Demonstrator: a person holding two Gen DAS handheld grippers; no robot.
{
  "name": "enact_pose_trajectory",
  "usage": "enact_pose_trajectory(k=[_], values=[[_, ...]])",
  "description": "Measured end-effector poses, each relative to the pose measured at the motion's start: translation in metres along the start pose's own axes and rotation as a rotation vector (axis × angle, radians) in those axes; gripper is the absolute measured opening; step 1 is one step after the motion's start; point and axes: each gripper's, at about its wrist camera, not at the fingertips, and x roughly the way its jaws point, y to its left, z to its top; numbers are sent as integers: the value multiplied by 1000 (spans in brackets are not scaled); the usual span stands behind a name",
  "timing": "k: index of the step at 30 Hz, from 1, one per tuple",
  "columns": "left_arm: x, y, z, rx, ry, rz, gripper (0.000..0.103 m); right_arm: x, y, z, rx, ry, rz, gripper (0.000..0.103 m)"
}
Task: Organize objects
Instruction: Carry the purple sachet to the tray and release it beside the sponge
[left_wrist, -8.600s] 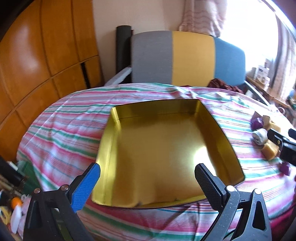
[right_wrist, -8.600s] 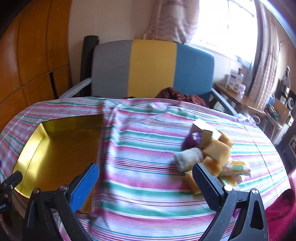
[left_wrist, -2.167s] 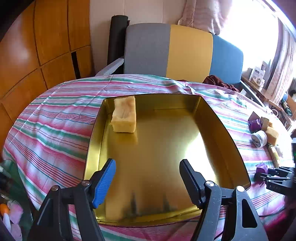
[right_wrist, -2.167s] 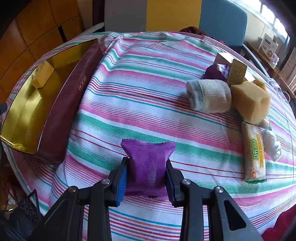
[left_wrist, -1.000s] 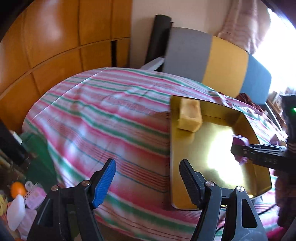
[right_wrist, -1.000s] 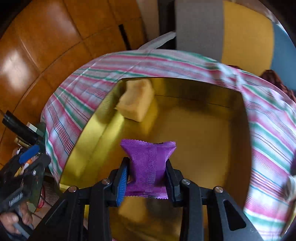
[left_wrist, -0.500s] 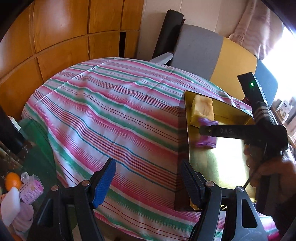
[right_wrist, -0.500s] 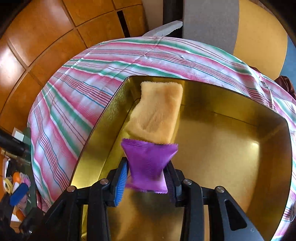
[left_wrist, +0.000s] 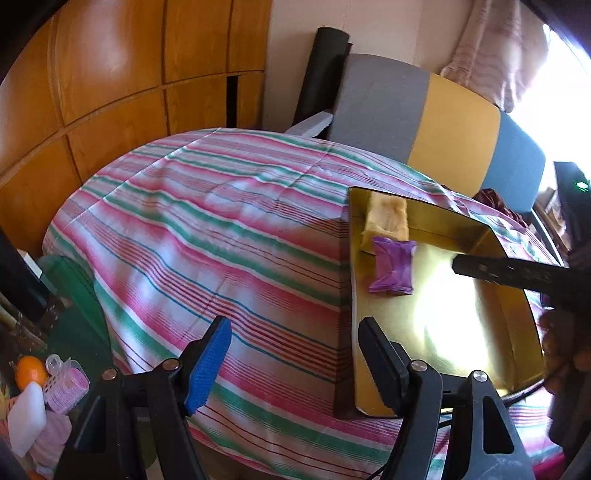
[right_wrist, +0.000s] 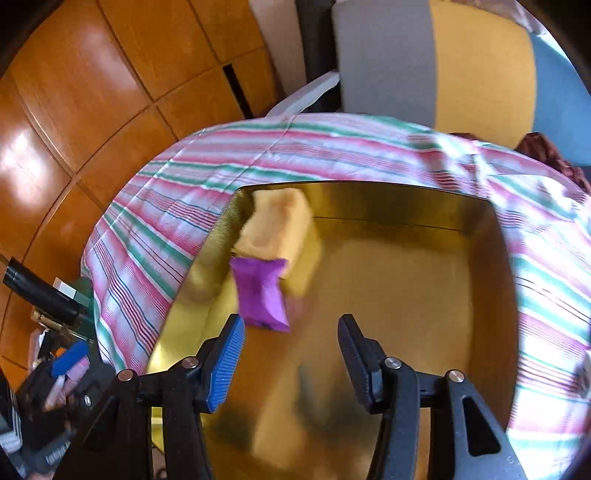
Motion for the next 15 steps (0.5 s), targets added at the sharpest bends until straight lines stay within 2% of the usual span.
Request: enact_pose_trajectory(k=[5, 15], values=[[-6, -22, -1, 44, -10, -21, 73, -35, -21, -22, -1, -51, -64, 58], [-15, -71, -4, 154, -28, -54, 76, -82, -82, -53, 58, -93, -163, 62]])
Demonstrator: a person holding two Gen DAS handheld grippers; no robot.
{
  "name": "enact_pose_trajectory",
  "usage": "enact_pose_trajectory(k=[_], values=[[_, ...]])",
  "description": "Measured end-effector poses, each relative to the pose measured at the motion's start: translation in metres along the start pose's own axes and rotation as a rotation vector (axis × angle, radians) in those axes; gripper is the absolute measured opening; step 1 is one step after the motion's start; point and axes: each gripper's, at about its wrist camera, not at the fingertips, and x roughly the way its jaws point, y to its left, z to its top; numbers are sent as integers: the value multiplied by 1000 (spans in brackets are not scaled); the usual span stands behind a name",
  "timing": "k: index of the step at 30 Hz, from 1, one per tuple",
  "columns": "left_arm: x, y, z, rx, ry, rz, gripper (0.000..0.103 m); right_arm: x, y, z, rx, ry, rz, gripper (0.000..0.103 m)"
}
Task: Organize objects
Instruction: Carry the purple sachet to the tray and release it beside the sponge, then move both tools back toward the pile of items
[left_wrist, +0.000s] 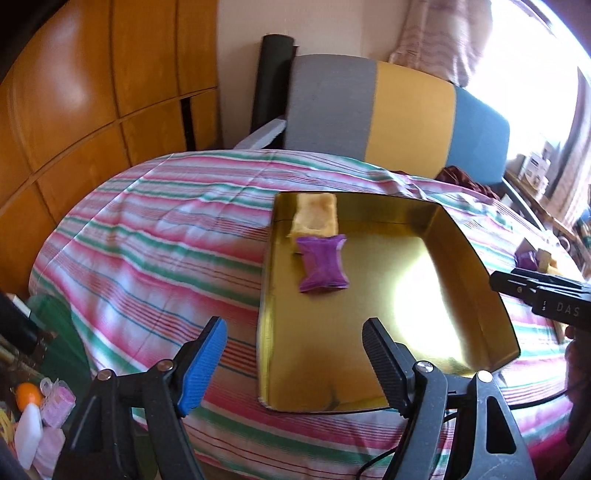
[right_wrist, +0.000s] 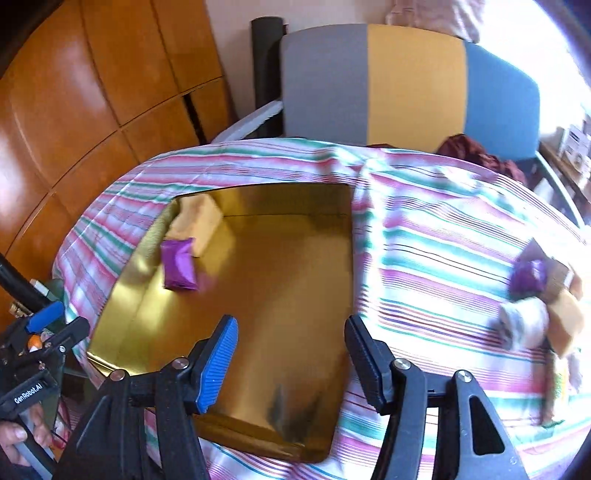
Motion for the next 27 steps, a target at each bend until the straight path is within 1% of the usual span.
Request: enact_pose_trajectory(k=[6, 10, 16, 19, 22, 24, 27], values=[[0, -29, 4, 67, -3, -31, 76, -26, -58, -9, 71, -23, -92, 62], [3, -52, 8, 119, -1, -60, 76, -47, -108, -17, 141, -39, -175, 62], [4, -94, 21, 202, -8, -138, 76, -82, -199, -34, 358, -102, -329, 65], [7, -118, 27, 236, 6, -182, 76, -97, -244, -50, 513, -145, -392, 65], [12, -144, 33, 275, 20, -213, 76, -109, -273, -67, 645, -186, -412, 66], [16, -162, 37, 298, 30, -231, 76, -111, -289, -78, 731, -195, -401, 66], [23, -192, 41, 344, 48, -260, 76, -113, -301, -86, 799, -192, -375, 66]])
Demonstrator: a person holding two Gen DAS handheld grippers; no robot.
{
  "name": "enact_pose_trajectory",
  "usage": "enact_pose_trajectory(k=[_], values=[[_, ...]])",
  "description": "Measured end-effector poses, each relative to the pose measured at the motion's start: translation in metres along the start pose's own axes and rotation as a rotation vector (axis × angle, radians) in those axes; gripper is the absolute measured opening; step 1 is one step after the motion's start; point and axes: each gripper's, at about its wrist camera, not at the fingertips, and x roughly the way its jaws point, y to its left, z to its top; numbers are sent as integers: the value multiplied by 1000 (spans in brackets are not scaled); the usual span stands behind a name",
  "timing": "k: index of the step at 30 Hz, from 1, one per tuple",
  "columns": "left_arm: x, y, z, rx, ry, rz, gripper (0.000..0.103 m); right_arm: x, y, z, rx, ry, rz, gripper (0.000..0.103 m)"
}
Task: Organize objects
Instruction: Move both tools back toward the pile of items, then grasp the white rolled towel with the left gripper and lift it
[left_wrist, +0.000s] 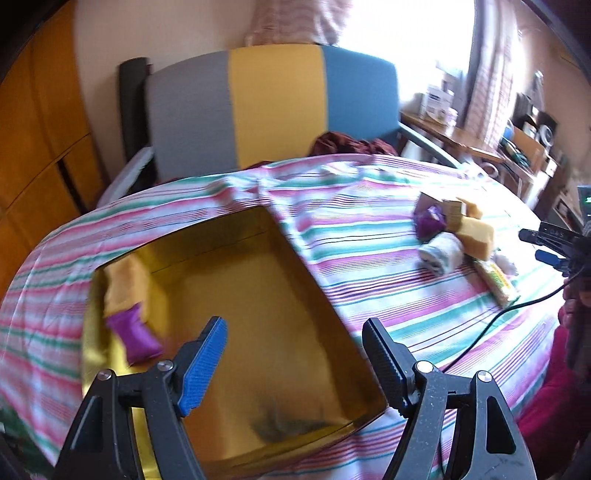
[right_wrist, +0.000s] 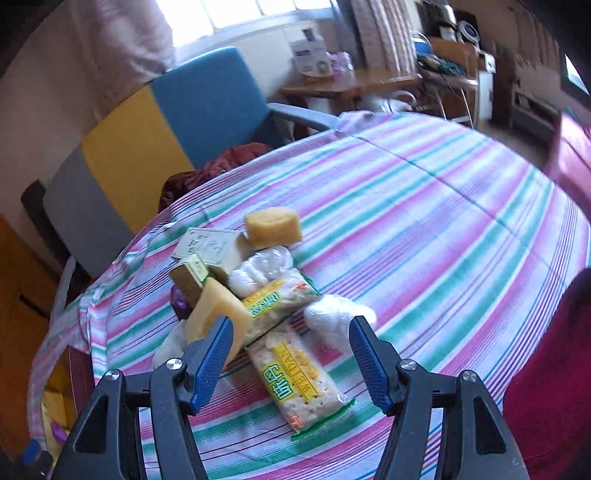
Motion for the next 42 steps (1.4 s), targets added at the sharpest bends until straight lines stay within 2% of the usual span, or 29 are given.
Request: enact_pose_trajectory(k=[8, 18, 23, 27, 29, 31, 32, 33, 34, 37, 42], values=[[44, -73, 36, 152, 24, -86, 76, 4, -3, -3, 32, 27, 37, 66], [113, -154, 65, 335, 75, -193, 77, 11, -11, -2, 87, 66, 86, 67], [140, -180, 69, 406, 93, -227, 84, 15, -10, -4, 85, 93, 96, 67], [164, -197, 72, 455, 103, -227, 87, 17, -10, -5, 85, 104, 101, 67], [174, -201, 74, 459, 103, -224, 87, 17, -10, -5, 85, 104, 101, 67], [182, -202, 77, 446, 111, -259, 85, 18, -10, -5, 86, 107, 101, 67], [185, -203, 78, 434, 118, -279, 73, 18, -10, -6, 85, 110, 101, 67], [187, -202, 79, 415, 135, -309, 54, 19, -10, -6, 83, 111, 100, 67], [187, -202, 79, 396, 155, -332, 53, 19, -9, -5, 81, 113, 99, 67], [179, -197, 74, 370, 160, -316, 53, 20, -6, -6, 70, 116, 99, 67], [160, -170, 55, 266, 208, -311, 53, 20, -3, -8, 49, 118, 92, 67]])
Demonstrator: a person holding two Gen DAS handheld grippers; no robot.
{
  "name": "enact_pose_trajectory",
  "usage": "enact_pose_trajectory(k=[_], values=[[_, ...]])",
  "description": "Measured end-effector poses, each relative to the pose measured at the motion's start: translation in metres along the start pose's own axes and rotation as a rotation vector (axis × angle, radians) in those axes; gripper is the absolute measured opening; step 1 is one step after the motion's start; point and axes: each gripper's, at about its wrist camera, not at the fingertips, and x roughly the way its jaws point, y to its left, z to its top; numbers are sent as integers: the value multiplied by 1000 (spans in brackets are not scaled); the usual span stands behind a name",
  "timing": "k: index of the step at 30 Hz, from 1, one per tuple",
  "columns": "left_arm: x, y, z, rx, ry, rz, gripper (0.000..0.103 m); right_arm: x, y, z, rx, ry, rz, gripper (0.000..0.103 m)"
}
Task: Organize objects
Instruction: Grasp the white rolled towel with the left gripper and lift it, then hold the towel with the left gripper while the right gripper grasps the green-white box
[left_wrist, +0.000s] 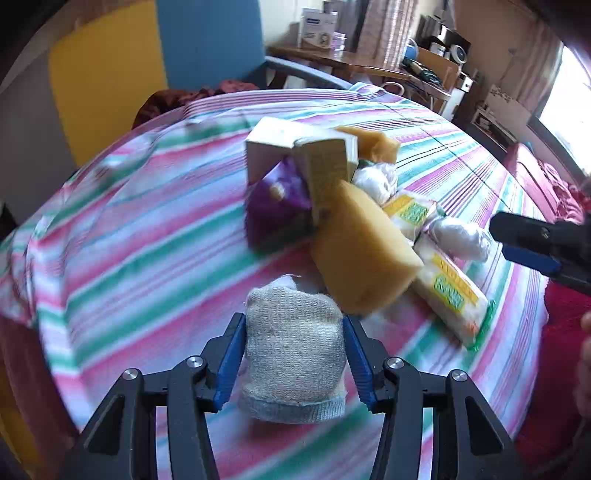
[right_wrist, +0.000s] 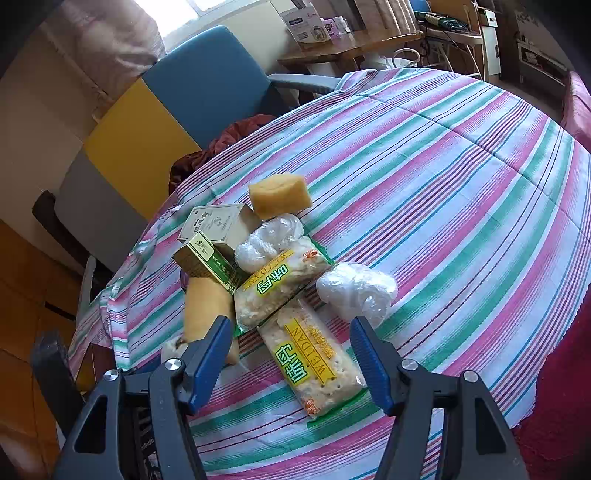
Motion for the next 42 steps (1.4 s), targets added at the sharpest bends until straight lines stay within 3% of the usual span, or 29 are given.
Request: enact_pose_trajectory(k=[10, 19, 31, 34, 36, 38, 42], values=[[-45, 8, -63, -78, -14, 2, 53, 7, 18, -7, -99, 15, -49, 67], [-98, 18, -94, -113, -99, -19, 53, 18, 65, -4, -251, 17, -72, 67], [-147, 56, -127, -235, -171, -33, 53, 89, 117, 35, -296, 14, -194, 67], [-154, 64, -136, -259, -176, -32, 53, 104, 120, 39, -293, 24, -221, 55], [-158, 67, -140, -268, -181, -40, 52, 113, 122, 38, -324, 42, -254, 35], [-161, 68, -143, -274, -186, -47, 52, 110, 123, 35, -356, 32, -260, 30], [-166, 71, -150, -292, -198, -73, 52, 81, 124, 29, -413, -19, -229, 30]])
